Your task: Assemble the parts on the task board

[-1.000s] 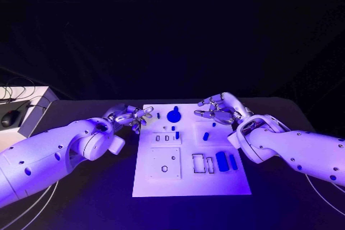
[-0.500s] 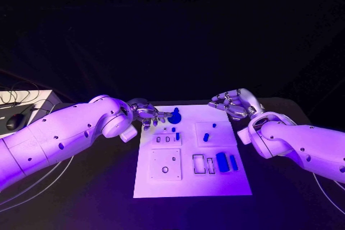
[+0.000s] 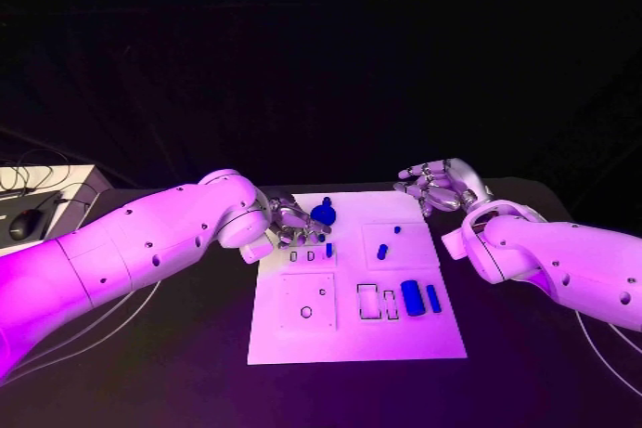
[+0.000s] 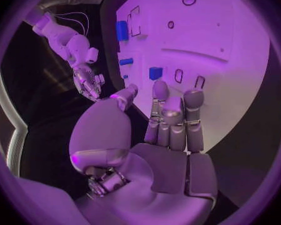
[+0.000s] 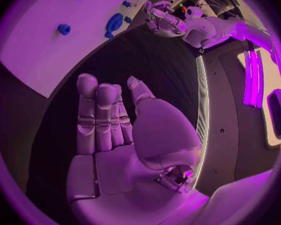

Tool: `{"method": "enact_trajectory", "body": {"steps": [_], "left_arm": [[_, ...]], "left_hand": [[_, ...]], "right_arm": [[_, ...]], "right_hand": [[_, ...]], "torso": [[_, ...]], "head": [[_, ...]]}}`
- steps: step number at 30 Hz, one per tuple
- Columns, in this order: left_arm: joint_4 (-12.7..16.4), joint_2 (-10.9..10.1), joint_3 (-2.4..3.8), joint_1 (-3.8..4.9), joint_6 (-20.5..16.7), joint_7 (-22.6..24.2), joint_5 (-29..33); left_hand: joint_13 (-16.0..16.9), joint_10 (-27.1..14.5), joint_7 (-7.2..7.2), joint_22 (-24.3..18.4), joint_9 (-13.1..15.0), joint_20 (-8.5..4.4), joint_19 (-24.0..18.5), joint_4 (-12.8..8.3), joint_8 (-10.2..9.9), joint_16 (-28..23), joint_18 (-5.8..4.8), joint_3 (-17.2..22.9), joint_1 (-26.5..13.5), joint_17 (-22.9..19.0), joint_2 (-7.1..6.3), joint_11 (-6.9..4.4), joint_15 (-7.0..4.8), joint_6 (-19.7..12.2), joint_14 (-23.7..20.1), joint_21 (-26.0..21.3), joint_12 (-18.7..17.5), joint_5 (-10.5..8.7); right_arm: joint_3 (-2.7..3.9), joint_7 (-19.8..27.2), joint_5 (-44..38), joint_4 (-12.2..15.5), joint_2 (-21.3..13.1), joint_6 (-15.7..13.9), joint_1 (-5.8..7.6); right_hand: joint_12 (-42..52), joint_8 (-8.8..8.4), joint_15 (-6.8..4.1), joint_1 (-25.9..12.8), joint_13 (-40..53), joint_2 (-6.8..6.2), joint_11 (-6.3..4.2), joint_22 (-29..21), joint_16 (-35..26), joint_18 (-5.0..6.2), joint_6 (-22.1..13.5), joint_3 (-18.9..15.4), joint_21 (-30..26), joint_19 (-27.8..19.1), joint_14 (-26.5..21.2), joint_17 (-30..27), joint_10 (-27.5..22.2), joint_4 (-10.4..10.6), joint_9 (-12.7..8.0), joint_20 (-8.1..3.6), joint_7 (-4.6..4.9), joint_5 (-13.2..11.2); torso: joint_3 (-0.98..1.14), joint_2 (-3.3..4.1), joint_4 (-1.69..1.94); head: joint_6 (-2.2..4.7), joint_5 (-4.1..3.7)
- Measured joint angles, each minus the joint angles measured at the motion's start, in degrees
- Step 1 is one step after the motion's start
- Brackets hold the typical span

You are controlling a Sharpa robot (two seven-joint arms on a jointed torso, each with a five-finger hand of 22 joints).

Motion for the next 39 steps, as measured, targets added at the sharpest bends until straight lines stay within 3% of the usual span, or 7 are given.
{"method": "enact_trajectory", "body": {"steps": [4, 7, 9, 11, 16, 21, 39], "left_arm": [[-1.3, 1.5, -0.44, 0.02, 0.8, -1.0, -0.5], [-1.9, 2.1, -0.57, 0.03, 1.2, -1.6, -0.8], [-2.1, 2.3, -0.61, 0.04, 1.4, -1.8, -0.9], [-2.4, 2.7, -0.64, 0.04, 1.7, -2.1, -1.0], [-2.8, 3.3, -0.67, 0.06, 2.5, -2.5, -1.3], [-3.3, 3.9, -0.68, 0.06, 3.7, -2.9, -1.6], [-4.5, 4.8, -0.71, 0.09, 6.1, -3.4, -2.2]], "left_hand": [[0.1, 0.0, 0.09, 0.2, 0.4, 0.0, 0.0, -0.3, -0.7, 0.0, -0.01, 0.0, -0.5, 0.2, -0.28, 0.0, 0.0, 0.2, 0.0, 0.0, 0.0, 0.01], [0.1, 0.0, -0.01, 0.4, 0.8, 0.0, 0.0, -0.1, -0.9, 0.0, -0.01, -0.6, -0.5, 0.4, -0.29, 0.0, 0.0, 0.5, 0.0, 0.0, 0.0, 0.01], [0.1, 0.0, -0.21, 0.6, 1.0, 0.0, 0.0, -0.1, -0.9, 0.0, -0.01, -0.6, -0.5, 0.5, -0.29, -0.03, -0.22, 0.7, 0.2, 0.0, 0.0, 0.01], [0.1, 0.2, -0.21, 0.8, 1.3, -0.18, 0.2, 0.1, -1.1, 0.0, -0.01, -0.8, -0.5, 0.8, -0.29, -0.21, -0.22, 0.7, 0.2, 0.0, 0.0, 0.01], [0.1, 0.2, -0.28, 1.2, 2.0, 0.01, 0.4, 0.3, -1.2, 0.0, -0.02, -1.0, -0.5, 1.2, -0.29, -0.23, -0.03, 1.0, 0.4, 0.0, 0.0, 0.01], [0.1, 0.4, -0.4, 1.5, 2.7, 0.01, 0.4, 0.3, -1.2, 0.2, -0.02, -1.0, -0.5, 1.5, -0.29, -0.42, -0.24, 1.3, 0.6, 0.0, 0.0, 0.01], [-0.4, 0.9, -0.83, 3.0, 7.1, 0.02, 0.8, -1.4, -0.7, 0.5, -0.02, -0.2, 0.1, 2.5, 0.28, -0.83, -0.44, 1.7, 0.8, 0.0, 0.0, 0.01]], "right_arm": [[-0.01, 2.6, 5.4, -2.1, 0.8, 1.5, 0.18], [-0.01, 4.4, 9.1, -3.2, 1.1, 2.6, 0.27], [-0.01, 5.4, 11.0, -3.7, 1.3, 3.2, 0.28], [-0.01, 6.3, 12.9, -4.3, 1.5, 3.8, 0.3], [-0.01, 7.8, 15.9, -5.0, 2.2, 5.0, 0.33], [-0.01, 9.2, 18.0, -5.4, 2.7, 6.0, 0.34], [-0.03, 11.2, 20.9, -6.2, 3.4, 7.3, 0.35]], "right_hand": [[-9.1, 0.02, 2.22, 1.2, -9.8, 0.22, 1.74, -7.3, -10.9, -0.53, -3.2, 1.5, -11.3, -7.4, -7.4, -6.3, -5.0, -1.5, -3.0, 2.11, 1.11, 0.4], [-18.1, 1.45, 3.46, 1.9, -28.0, -0.31, 2.19, -18.5, -22.6, -1.48, -3.6, 1.6, -19.5, -6.8, -5.9, -14.4, -1.9, -2.9, -7.5, 3.38, 1.37, 0.4], [-21.1, 1.55, 4.81, 1.5, -33.3, 0.13, 3.16, -21.8, -26.3, -2.77, -3.9, 1.6, -20.3, -10.4, -9.2, -16.9, -2.3, -2.9, -8.7, 4.55, 1.69, 0.4], [-25.1, 1.52, 6.45, 1.4, -41.4, 0.22, 4.42, -27.1, -31.1, -2.78, -3.5, 1.7, -20.3, -15.1, -12.1, -22.1, -1.2, -3.0, -10.1, 6.27, 2.31, 0.4], [-31.4, -0.07, 8.98, 0.7, -50.3, -0.02, 5.08, -43.2, -39.4, -2.78, -2.5, 2.0, -20.3, -18.7, -13.6, -38.2, 1.5, -3.3, -12.1, 9.25, 2.99, 0.4], [-34.6, -0.35, 9.33, 0.6, -50.6, -0.13, 5.3, -55.2, -45.2, -2.77, -2.5, 2.0, -19.3, -17.6, -11.3, -42.7, 1.4, -3.3, -12.1, 9.82, 2.99, 0.4], [-34.6, -0.34, 9.35, 0.6, -50.6, -0.17, 5.7, -63.6, -45.6, -2.78, -2.7, 0.7, -17.4, -16.9, -11.2, -42.7, 1.4, -2.9, -12.1, 9.79, 3.17, 0.4]], "torso": [[-0.01, 0.03, -0.02], [-0.02, 0.07, -0.01], [-0.01, 0.08, 0.0], [-0.01, 0.1, 0.0], [0.01, 0.18, 0.0], [0.0, 0.23, 0.03], [-0.12, 0.18, 0.04]], "head": [[0.1, -0.03], [0.14, -0.05], [0.15, -0.05], [0.14, -0.06], [-0.03, -0.18], [-0.19, -0.31], [-0.8, -0.45]]}}
